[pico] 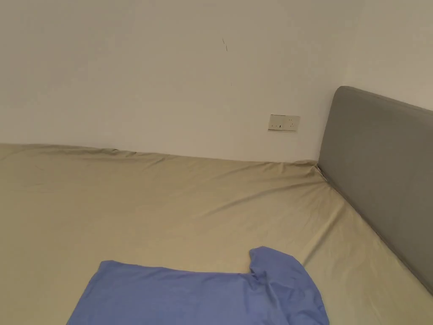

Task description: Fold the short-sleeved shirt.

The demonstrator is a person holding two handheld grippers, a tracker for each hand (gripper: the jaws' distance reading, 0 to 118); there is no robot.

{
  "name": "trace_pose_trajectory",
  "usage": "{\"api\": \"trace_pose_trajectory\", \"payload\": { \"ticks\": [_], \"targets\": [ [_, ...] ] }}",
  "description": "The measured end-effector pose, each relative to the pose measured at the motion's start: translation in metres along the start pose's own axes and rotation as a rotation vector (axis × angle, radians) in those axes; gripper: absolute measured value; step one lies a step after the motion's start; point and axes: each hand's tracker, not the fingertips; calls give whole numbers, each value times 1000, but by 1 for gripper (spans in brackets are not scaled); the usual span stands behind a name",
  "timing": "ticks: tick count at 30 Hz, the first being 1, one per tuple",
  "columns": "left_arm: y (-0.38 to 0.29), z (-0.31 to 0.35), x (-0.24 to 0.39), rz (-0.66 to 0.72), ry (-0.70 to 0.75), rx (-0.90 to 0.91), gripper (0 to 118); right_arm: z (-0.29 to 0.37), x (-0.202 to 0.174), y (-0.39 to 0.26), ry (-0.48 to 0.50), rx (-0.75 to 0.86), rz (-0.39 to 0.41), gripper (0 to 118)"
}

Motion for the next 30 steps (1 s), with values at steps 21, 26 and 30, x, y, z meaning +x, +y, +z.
{"api": "trace_pose_trajectory", "payload": {
  "ticks": [21, 26, 30],
  "targets": [
    [6, 15, 17, -107, 58, -46, 114, 2, 14, -18, -64, -41, 12, 81],
    [34, 55, 9, -13, 1, 371, 113, 61, 8, 17, -127, 366, -23, 81],
    [50, 90, 22, -16, 8, 591, 50, 91, -6, 35, -124, 595, 7, 66]
  ]
}}
